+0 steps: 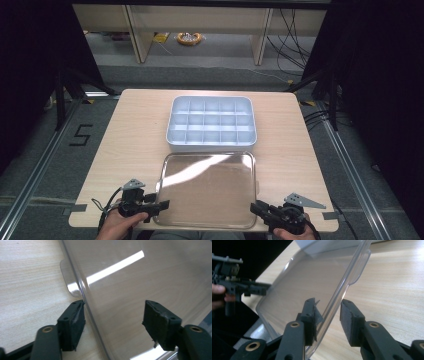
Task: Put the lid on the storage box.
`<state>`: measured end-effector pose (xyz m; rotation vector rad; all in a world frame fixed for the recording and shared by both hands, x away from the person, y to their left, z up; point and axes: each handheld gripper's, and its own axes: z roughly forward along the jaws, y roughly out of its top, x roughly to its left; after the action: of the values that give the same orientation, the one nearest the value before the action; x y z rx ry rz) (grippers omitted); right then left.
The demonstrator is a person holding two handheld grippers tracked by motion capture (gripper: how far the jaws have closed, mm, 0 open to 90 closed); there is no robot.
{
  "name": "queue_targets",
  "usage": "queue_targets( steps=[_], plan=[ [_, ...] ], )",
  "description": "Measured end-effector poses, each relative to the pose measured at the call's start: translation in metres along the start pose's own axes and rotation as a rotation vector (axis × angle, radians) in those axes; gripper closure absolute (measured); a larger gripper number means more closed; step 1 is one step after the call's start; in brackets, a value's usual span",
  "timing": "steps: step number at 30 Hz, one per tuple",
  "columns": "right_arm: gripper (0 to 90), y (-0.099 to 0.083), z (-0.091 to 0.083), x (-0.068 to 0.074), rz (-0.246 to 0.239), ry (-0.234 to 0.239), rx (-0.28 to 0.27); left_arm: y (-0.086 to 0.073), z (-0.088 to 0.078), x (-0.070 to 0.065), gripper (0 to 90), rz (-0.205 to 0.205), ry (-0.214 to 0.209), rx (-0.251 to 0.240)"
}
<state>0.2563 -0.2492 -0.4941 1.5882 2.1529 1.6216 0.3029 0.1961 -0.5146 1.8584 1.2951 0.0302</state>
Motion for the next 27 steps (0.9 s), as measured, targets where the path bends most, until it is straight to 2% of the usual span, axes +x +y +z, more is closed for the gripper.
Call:
queue_targets(
  steps=[2,3,4,7,8,9,10,11,12,13,14,16,17,18,19,20,23,24,25,26,27],
  plan=[
    [66.8,0.001,0.0,-0.001,-0.05,0.0,-0.009,0.001,0.0,0.0,30.3,0.004,-0.001,0.005],
    [66.7,0.002,0.0,0.001,-0.054,0.007,-0.015,0.001,0.0,0.001,30.0,-0.005,-0.004,0.005],
    [66.7,0.003,-0.002,0.001,-0.085,0.022,-0.036,0.001,0.0,0.002,29.8,-0.016,-0.009,0.003],
    [66.8,0.004,-0.001,0.003,-0.096,0.018,-0.035,0.003,-0.001,0.004,29.7,-0.034,-0.021,0.007],
    [67.7,0.004,-0.002,0.003,-0.088,0.017,-0.02,0.003,-0.001,0.005,29.3,-0.031,-0.026,0.015],
    [67.9,0.003,0.001,0.002,-0.117,0.026,-0.033,0.003,-0.001,0.005,29.8,-0.041,-0.024,0.008],
    [68.2,0.004,0.0,0.002,-0.128,0.009,-0.027,0.003,-0.001,0.005,30.8,-0.041,-0.024,0.008],
    [68.2,0.004,0.0,0.002,-0.128,0.009,-0.027,0.003,-0.001,0.006,30.8,-0.048,-0.022,0.006],
    [68.2,0.003,0.003,0.002,-0.099,0.015,-0.031,0.004,-0.002,0.007,32.0,-0.047,-0.014,0.009],
    [68.6,0.003,0.002,0.001,-0.069,0.017,-0.026,0.004,-0.003,0.008,42.9,-0.047,-0.002,0.004],
    [68.6,0.003,0.002,0.001,-0.069,0.017,-0.026,0.003,-0.004,0.01,42.9,-0.058,-0.015,0.008],
    [68.5,0.003,0.001,-0.001,-0.053,0.023,-0.033,0.002,-0.005,0.013,49.4,-0.087,-0.046,-0.011],
    [68.9,0.003,0.0,-0.001,-0.019,0.014,-0.032,0.002,-0.005,0.013,52.8,-0.079,-0.046,-0.012],
    [68.9,0.003,0.0,-0.001,-0.019,0.014,-0.032,0.002,-0.006,0.012,52.8,-0.07,-0.042,-0.025],
    [69.4,0.004,0.0,-0.004,-0.062,-0.014,-0.028,0.003,-0.007,0.011,54.4,-0.054,-0.034,-0.034],
    [69.8,0.004,0.001,-0.005,-0.066,-0.009,-0.035,0.003,-0.009,0.01,55.7,-0.039,-0.033,-0.053],
    [70.7,0.003,0.002,-0.007,-0.068,-0.02,-0.038,0.004,-0.012,0.009,58.8,-0.042,-0.038,-0.078],
    [70.9,0.003,0.002,-0.007,-0.047,-0.021,-0.042,0.004,-0.013,0.008,59.7,-0.038,-0.044,-0.086],
    [70.4,0.003,0.0,-0.005,0.012,-0.016,-0.025,0.005,-0.015,0.006,60.3,-0.033,-0.049,-0.099],
    [70.4,0.003,0.0,-0.005,0.012,-0.016,-0.025,0.005,-0.015,0.006,60.3,-0.033,-0.049,-0.099],
    [70.3,0.003,0.002,-0.009,-0.032,-0.036,-0.052,0.006,-0.016,0.005,60.3,-0.028,-0.05,-0.105]
  ],
)
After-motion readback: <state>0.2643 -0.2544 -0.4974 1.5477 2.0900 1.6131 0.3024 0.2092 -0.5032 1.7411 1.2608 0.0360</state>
